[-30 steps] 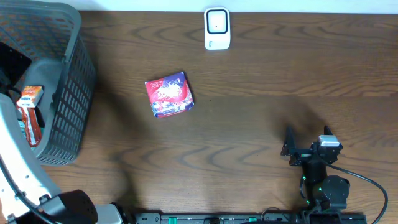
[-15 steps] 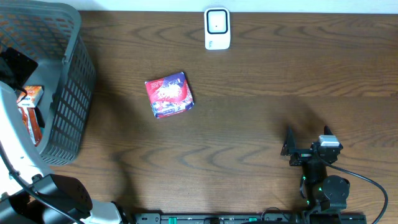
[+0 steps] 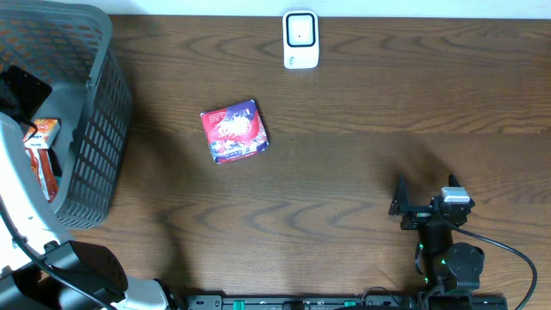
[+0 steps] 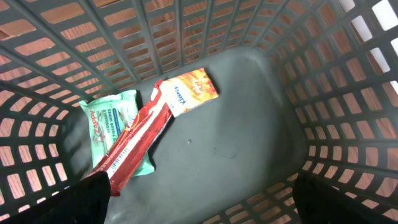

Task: Scan the item barcode
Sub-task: 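Return the left gripper into the basket toward the red snack bar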

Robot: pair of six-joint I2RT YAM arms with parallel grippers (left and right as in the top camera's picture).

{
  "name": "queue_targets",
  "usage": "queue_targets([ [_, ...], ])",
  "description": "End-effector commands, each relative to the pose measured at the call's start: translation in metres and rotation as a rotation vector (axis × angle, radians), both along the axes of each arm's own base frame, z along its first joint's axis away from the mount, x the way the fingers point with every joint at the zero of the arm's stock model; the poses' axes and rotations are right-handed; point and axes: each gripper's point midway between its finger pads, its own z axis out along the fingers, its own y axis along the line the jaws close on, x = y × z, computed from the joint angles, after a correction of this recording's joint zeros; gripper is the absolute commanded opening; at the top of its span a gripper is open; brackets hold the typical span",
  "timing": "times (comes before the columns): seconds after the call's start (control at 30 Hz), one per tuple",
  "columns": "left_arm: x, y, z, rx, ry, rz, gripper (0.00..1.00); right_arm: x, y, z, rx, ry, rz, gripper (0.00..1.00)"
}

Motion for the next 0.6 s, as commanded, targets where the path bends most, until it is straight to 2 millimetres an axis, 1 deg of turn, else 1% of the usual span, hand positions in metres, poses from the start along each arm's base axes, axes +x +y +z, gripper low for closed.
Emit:
queue_targets([
  [0.0, -0.001, 0.005, -0.016, -0.01, 0.045, 0.019, 0.94, 0.0, -0.003, -0.002, -0.009, 0.004, -0.012, 0.99],
  [0.2, 0.003, 0.008, -0.032, -0.024, 0.085, 0.011, 0.94, 0.0, -0.003, -0.002, -0.009, 0.004, -0.012, 0.99],
  [0.4, -0.007, 0.025, -0.036, 0.05, 0.153, 0.071, 0.94, 0.0, -0.003, -0.002, -0.009, 0.004, -0.012, 0.99],
  [0.5, -0.005, 0.028, -0.043, 0.051, 0.165, 0.082, 0.94, 0.0, -0.003, -0.002, -0.009, 0.004, -0.011, 0.99],
  [0.57, -0.004, 0.029, -0.05, 0.042, 0.181, 0.081, 0.94, 0.0, -0.003, -0.002, -0.009, 0.004, -0.012, 0.99],
])
